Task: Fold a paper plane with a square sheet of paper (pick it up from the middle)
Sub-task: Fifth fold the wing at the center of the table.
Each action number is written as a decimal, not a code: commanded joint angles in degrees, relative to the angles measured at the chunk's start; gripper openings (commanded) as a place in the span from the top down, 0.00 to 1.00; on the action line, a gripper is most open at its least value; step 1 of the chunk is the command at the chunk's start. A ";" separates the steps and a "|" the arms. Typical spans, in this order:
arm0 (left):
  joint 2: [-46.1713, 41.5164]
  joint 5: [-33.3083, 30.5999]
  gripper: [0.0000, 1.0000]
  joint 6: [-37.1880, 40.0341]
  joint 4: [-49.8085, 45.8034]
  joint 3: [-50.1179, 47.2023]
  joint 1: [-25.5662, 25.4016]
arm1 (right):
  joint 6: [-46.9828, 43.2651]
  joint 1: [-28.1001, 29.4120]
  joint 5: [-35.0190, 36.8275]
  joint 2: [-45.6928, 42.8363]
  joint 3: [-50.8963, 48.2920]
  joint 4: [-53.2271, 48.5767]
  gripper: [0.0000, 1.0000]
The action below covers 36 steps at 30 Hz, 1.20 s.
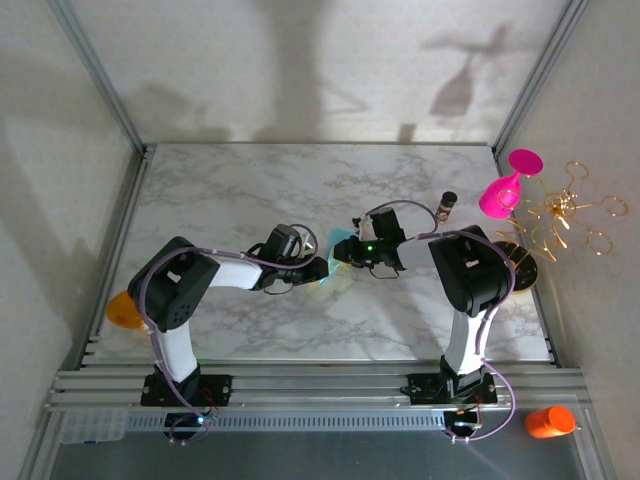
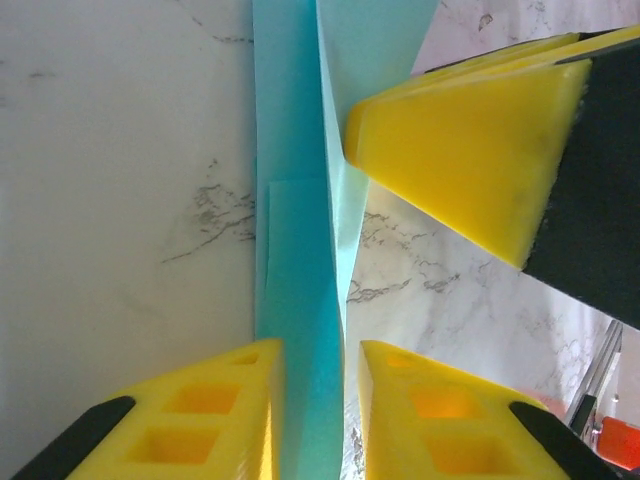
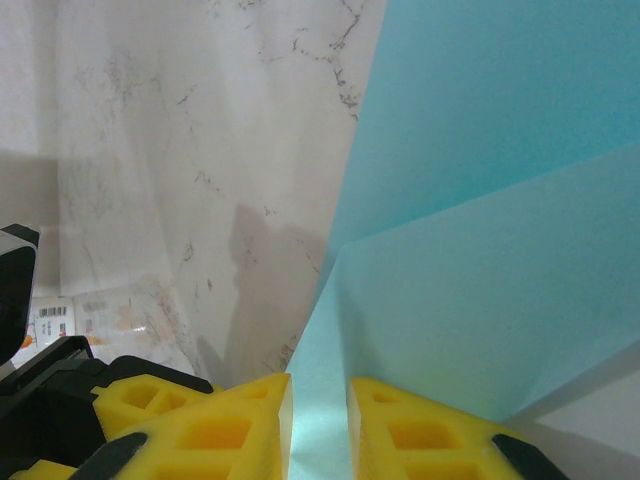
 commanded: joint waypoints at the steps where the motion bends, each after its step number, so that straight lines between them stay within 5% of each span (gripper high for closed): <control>1: -1.87 -0.67 0.75 -0.57 -2.28 -0.88 0.47 | -1.74 0.48 2.83 3.05 0.50 -1.47 0.77; 16: -4.18 -1.72 0.73 -2.21 -8.13 2.80 0.14 | -1.91 0.53 2.80 2.86 0.41 -1.80 0.77; 36: -0.35 -2.60 0.89 -0.61 -11.24 4.61 -1.64 | -1.65 0.59 2.92 2.94 0.32 -1.77 0.77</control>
